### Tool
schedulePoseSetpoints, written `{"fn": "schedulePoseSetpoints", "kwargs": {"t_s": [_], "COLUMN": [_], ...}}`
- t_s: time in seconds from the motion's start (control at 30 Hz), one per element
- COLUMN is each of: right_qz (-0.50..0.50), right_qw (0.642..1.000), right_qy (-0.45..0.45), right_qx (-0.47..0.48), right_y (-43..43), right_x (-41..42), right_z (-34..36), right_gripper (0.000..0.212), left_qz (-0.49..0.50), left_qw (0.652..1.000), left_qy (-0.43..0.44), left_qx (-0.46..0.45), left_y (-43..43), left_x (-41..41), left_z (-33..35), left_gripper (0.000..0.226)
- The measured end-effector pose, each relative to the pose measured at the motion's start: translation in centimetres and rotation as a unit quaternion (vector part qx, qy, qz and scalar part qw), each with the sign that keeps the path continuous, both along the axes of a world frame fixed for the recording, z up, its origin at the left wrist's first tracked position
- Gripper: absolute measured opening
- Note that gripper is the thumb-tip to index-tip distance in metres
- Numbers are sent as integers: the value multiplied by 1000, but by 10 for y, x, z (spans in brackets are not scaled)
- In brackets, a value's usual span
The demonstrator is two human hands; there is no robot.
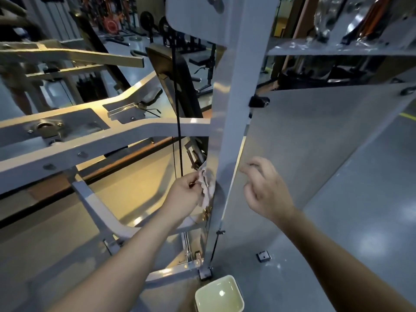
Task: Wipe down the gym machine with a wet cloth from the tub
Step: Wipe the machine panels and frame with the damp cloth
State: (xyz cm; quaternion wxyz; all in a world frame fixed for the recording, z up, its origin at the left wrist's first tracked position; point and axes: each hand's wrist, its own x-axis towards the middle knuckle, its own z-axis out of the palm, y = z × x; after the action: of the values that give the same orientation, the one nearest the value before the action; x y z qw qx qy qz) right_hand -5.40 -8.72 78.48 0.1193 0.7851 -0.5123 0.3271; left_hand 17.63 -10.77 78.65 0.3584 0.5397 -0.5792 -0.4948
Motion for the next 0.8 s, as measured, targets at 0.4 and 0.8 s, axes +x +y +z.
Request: {"fn": "schedulePoseSetpoints", "kwargs": {"t_s": [0.4,0.8], "right_qz": [94,-7], "right_qw": [954,967], "right_qy": [-257,-251], "right_qx": [122,-45], "right_y": [19,8], "right_x": [12,-28], "right_z": [-29,17], "right_gripper": [42,34], "left_qz": [-74,172], "left_qw": [970,984], "left_qy": [204,45], "left_qx": [114,5], "left_y": [29,27], "left_x": [-42,-59], "left_z": [11,53], "left_gripper": [35,18]}}
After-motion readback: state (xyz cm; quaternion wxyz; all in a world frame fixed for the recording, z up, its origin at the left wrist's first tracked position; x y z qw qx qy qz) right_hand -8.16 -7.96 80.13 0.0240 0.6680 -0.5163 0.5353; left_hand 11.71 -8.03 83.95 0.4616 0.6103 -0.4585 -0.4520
